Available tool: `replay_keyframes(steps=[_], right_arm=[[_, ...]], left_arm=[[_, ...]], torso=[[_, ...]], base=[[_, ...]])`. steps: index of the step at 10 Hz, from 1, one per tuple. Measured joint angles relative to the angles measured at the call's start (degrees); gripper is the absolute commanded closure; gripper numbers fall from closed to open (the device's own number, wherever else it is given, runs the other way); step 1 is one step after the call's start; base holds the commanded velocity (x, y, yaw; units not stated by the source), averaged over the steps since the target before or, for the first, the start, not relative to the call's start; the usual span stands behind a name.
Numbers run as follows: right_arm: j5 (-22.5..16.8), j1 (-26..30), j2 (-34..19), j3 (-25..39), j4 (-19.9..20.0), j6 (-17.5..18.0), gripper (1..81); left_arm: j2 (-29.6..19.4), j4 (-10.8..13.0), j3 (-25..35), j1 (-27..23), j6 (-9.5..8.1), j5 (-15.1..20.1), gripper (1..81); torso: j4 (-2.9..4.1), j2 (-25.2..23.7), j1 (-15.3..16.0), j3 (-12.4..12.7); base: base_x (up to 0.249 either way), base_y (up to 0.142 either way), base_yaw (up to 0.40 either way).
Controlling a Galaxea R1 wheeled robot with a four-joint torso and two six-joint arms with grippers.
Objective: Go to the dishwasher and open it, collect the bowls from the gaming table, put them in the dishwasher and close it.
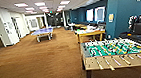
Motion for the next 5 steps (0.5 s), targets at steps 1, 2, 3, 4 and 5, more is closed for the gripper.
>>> replay_keyframes(steps=[1,2,3,4,5], right_arm=[[0.02,0.00,0.00,0.00,0.00,0.00,1.0],[0.00,0.00,0.00,0.00,-0.02,0.00,1.0],[0.00,0.00,0.02,0.00,-0.02,0.00,1.0],[0.00,0.00,0.00,0.00,-0.02,-0.20,1.0],[0.00,0.00,0.02,0.00,-0.02,-0.22,1.0]], left_arm=[[0.00,0.00,0.00,0.00,0.01,0.02,1.0],[0.00,0.00,0.00,0.00,0.00,0.00,1.0],[0.00,0.00,0.00,0.00,0.00,0.00,1.0],[0.00,-0.01,0.00,0.00,0.01,0.00,1.0],[0.00,0.00,0.00,0.00,0.01,0.00,1.0]], torso=[[0.00,0.00,0.00,0.00],[0.00,0.00,0.00,0.00],[0.00,0.00,0.00,0.00],[0.00,0.00,0.00,0.00],[0.00,0.00,0.00,0.00]], base=[[0.107,0.000,0.000],[0.107,0.000,0.000],[0.107,0.000,0.000],[0.107,0.000,0.000],[0.107,0.068,0.000]])
